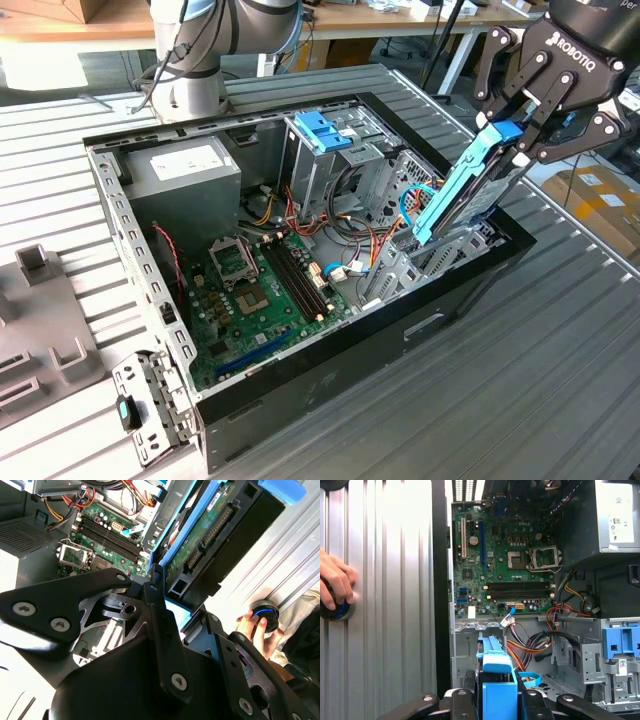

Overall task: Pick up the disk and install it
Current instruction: 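Insert the disk into the insertion slot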

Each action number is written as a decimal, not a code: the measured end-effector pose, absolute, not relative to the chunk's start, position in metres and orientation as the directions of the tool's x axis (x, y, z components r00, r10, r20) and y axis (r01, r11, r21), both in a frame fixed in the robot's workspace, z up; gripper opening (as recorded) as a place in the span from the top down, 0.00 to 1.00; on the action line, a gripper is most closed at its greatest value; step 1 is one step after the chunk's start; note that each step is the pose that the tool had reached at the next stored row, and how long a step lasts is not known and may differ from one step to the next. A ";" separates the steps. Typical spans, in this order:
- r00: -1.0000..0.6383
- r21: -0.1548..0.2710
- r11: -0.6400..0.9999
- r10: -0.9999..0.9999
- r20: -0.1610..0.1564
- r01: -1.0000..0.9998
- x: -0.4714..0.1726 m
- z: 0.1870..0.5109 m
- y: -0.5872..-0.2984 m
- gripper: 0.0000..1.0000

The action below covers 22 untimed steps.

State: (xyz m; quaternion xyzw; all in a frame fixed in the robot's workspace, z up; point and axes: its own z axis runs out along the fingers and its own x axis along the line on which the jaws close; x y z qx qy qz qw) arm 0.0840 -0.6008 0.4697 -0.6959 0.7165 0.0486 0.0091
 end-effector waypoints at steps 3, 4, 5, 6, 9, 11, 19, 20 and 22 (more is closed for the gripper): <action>-0.031 0.057 0.027 -0.996 -0.081 -0.998 0.084 0.469 -0.601 0.63; -0.031 0.057 0.027 -0.996 -0.081 -0.998 0.084 0.469 -0.600 0.63; -0.031 0.057 0.027 -0.996 -0.081 -0.998 0.083 0.469 -0.600 0.63; -0.031 0.057 0.027 -0.996 -0.081 -0.998 0.083 0.469 -0.600 0.63; -0.031 0.057 0.027 -0.996 -0.081 -0.998 0.083 0.468 -0.600 0.63; -0.031 0.057 0.027 -0.996 -0.081 -0.998 0.082 0.468 -0.600 0.63; -0.031 0.057 0.027 -0.996 -0.081 -0.998 0.081 0.467 -0.599 0.63; -0.031 0.057 0.027 -0.996 -0.081 -0.998 0.081 0.467 -0.599 0.63; -0.031 0.057 0.027 -0.996 -0.081 -0.998 0.081 0.466 -0.598 0.63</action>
